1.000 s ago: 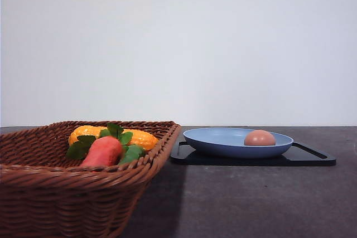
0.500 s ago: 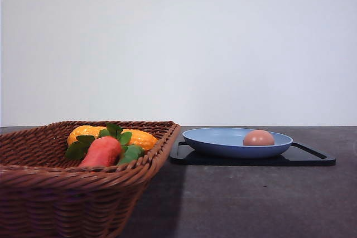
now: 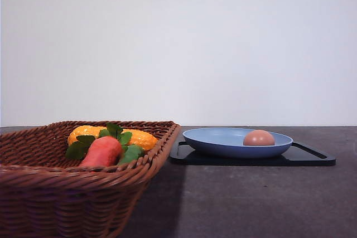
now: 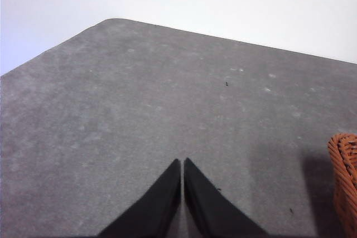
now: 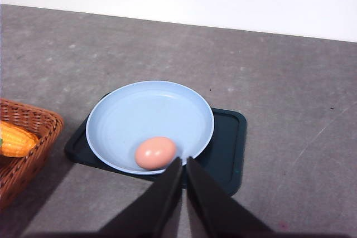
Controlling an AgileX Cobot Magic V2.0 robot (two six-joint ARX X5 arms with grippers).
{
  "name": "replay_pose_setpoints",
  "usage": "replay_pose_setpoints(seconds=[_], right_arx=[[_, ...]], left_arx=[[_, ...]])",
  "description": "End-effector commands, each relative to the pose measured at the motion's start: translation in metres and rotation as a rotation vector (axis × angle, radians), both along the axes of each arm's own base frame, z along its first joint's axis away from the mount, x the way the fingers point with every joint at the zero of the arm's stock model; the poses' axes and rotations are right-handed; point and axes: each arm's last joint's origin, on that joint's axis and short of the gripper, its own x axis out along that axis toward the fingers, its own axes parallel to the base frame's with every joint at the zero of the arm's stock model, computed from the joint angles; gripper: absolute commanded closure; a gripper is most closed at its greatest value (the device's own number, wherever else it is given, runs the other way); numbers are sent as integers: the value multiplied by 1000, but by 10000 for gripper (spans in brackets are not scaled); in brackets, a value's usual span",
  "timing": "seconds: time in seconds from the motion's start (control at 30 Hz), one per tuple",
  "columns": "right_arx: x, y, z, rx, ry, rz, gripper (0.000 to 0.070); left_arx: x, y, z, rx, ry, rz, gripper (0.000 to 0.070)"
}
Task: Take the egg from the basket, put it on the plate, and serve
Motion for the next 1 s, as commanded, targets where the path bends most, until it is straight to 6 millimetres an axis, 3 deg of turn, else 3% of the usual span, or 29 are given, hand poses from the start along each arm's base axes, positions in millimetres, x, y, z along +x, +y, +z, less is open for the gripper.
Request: replay_pose_setpoints(seconds=[0.0, 0.6, 0.73, 0.97], right_arx=[[0, 1, 4, 20, -12, 4, 700], [0, 1, 4, 18, -13, 5, 700], [-1, -1, 4, -80, -45, 1, 700], [-11, -23, -1, -179, -144, -75, 700]], left_arx=[[1, 0, -9, -3, 35, 2, 700], [1, 0, -9, -3, 35, 2, 700], [1, 0, -9, -3, 35, 2, 700], [1, 0, -9, -3, 35, 2, 700]])
